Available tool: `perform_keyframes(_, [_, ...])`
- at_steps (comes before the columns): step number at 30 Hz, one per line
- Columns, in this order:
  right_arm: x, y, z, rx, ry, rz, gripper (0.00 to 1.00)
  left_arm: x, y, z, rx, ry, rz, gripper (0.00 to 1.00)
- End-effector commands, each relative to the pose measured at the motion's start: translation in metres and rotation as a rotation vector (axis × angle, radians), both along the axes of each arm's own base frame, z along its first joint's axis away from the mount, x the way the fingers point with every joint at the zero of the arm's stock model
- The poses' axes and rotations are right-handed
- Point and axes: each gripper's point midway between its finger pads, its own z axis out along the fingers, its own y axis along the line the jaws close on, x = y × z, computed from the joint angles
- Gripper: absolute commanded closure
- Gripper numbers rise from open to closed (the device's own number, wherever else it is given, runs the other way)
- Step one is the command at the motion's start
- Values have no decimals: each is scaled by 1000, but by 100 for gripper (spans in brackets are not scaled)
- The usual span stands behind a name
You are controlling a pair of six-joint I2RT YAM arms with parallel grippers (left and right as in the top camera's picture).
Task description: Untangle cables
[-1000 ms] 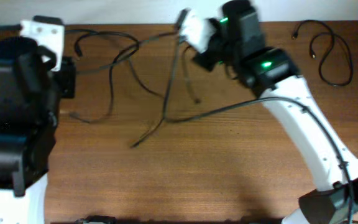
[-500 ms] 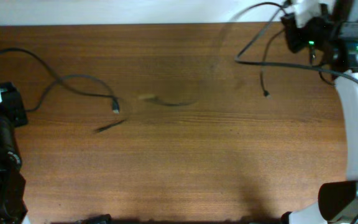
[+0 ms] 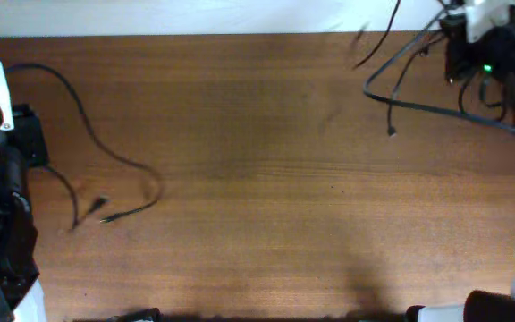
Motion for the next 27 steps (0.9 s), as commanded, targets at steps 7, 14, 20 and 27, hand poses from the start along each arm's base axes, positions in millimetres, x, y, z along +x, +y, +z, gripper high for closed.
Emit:
perform_keyframes(7, [-58, -132, 32, 93, -24, -450, 96, 1, -9, 9, -9, -32, -56, 100])
perform_keyframes(14, [-105, -194, 52, 76, -80, -634, 96, 1, -9, 9, -6, -34, -57, 100])
perform_keyframes(20, [-119, -218, 49, 53, -68, -734, 96, 2, -9, 9, 0, -28, -60, 100])
perform_keyframes(27, [-138, -240, 36, 22, -6, -879, 96, 2, -8, 9, 3, -30, -56, 100])
